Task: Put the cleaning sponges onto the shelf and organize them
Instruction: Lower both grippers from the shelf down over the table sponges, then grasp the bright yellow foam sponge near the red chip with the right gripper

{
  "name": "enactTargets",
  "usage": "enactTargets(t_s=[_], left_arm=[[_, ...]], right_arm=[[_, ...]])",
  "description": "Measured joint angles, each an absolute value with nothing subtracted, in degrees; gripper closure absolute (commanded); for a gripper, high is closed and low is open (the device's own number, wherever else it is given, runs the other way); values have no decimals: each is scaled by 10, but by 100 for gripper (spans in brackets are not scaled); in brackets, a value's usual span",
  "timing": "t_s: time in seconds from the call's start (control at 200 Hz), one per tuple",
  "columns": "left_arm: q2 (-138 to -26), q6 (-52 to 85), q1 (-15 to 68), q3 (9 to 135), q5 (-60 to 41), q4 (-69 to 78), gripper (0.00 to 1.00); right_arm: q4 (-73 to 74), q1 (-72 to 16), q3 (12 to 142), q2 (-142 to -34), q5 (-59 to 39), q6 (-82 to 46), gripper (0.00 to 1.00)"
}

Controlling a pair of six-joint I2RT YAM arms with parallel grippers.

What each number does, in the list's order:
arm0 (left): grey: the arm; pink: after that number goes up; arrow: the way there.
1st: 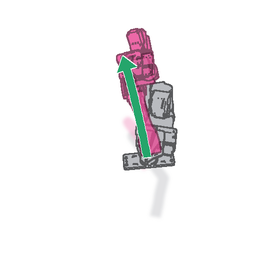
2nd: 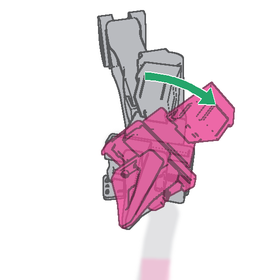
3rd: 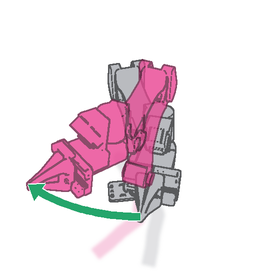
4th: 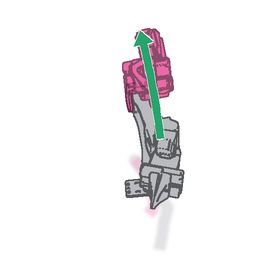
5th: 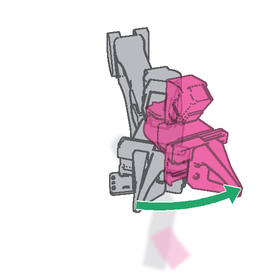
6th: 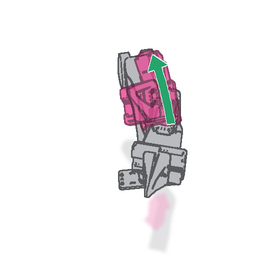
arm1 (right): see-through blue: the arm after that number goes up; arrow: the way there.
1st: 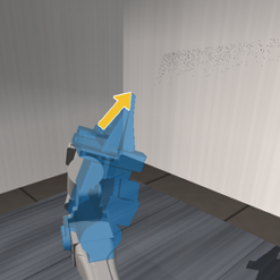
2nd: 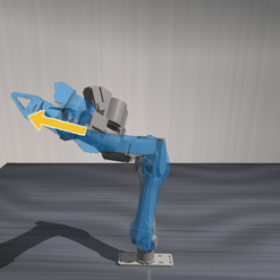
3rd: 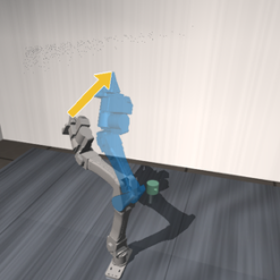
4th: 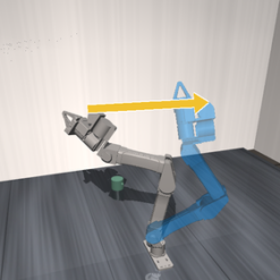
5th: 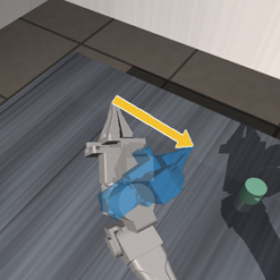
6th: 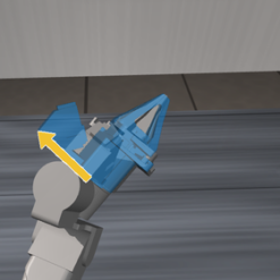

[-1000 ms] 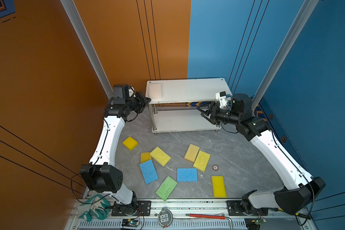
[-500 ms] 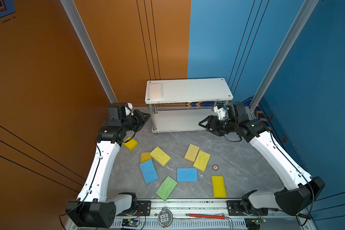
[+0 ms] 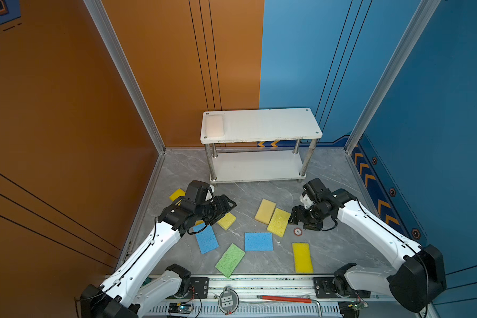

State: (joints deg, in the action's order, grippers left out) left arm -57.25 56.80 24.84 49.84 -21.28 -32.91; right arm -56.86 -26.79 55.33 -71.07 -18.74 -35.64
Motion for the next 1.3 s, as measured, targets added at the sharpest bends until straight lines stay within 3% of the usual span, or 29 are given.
enactTargets(t_s=[0.385,1.006,1.301], left_arm=[[-576,573,263,483,-210,-299,18],[-577,584,267,479,-209,-297,17],[-586,584,267,479,-210,-297,17]], right_arm=[[-594,-286,375,-610,-160,-370,27],[-479,-293,317,-651,-166,-397,37],[-444,-293,299,-651,-180,-415,47]])
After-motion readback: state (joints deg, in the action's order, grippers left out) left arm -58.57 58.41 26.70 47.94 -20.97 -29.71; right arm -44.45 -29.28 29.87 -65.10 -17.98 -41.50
